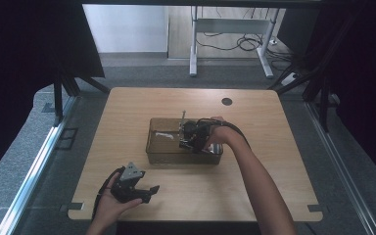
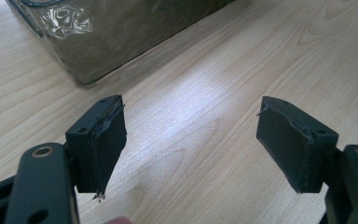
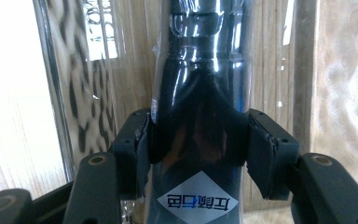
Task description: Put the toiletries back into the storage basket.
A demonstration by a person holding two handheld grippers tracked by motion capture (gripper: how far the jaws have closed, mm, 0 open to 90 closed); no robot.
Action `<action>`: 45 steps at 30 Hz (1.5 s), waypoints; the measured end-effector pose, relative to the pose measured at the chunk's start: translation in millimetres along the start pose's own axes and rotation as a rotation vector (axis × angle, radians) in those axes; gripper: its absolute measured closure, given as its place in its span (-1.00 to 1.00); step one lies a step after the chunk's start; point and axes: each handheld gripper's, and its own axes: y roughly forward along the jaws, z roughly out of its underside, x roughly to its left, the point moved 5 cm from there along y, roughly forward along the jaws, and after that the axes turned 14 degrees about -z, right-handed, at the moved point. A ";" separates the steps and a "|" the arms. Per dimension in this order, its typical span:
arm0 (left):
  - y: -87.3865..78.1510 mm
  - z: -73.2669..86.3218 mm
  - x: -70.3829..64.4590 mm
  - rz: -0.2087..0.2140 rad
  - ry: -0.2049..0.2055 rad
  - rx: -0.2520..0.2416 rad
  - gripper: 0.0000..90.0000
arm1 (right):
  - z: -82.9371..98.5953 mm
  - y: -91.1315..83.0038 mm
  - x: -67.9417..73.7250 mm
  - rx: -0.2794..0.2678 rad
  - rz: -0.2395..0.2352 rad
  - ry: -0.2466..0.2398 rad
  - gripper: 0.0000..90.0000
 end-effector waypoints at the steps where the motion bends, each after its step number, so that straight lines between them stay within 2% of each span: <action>1: 0.0 0.0 0.2 -0.001 -0.001 0.000 -0.46 | 0.0 0.8 0.5 0.000 -0.003 0.004 0.00; 7: 0.1 0.0 0.2 -0.001 0.000 0.000 -0.46 | 1.6 5.7 0.1 0.011 -0.012 -0.008 0.00; 13: 1.4 0.7 0.4 0.000 0.000 0.003 -0.46 | 2.7 8.9 1.0 0.014 -0.026 0.014 -0.01; 16: 1.9 0.8 -0.4 -0.001 0.002 0.005 -0.46 | 3.0 9.9 -0.9 0.005 -0.034 0.000 -0.01; 19: 2.1 0.7 -1.1 0.001 0.006 0.007 -0.46 | 3.7 10.6 -1.2 0.014 -0.035 0.031 -0.02; 21: 2.2 0.8 -1.1 0.001 0.006 0.007 -0.46 | 3.7 11.1 -2.1 0.009 -0.041 0.028 -0.02; 26: 2.3 0.8 -0.8 0.000 0.004 0.007 -0.46 | 4.4 9.8 -4.1 0.002 -0.054 0.066 -0.08; 27: 2.4 0.8 -1.1 0.001 0.006 0.007 -0.46 | 4.0 8.7 -5.3 -0.013 -0.054 0.053 -0.08; 30: 2.4 0.8 -1.5 0.002 0.009 0.008 -0.46 | 5.4 4.9 -4.1 -0.020 -0.055 0.071 -0.08; 31: 2.3 0.7 -1.6 0.003 0.009 0.007 -0.46 | 5.7 3.9 -5.3 -0.032 -0.057 0.058 -0.08; 33: 2.1 0.6 -1.4 0.002 0.008 0.006 -0.46 | 6.9 -0.3 -4.2 -0.048 -0.056 0.069 -0.08; 45: 2.2 0.6 -2.0 0.000 0.006 0.007 -0.46 | 19.4 -37.5 4.8 -0.208 -0.002 0.098 0.00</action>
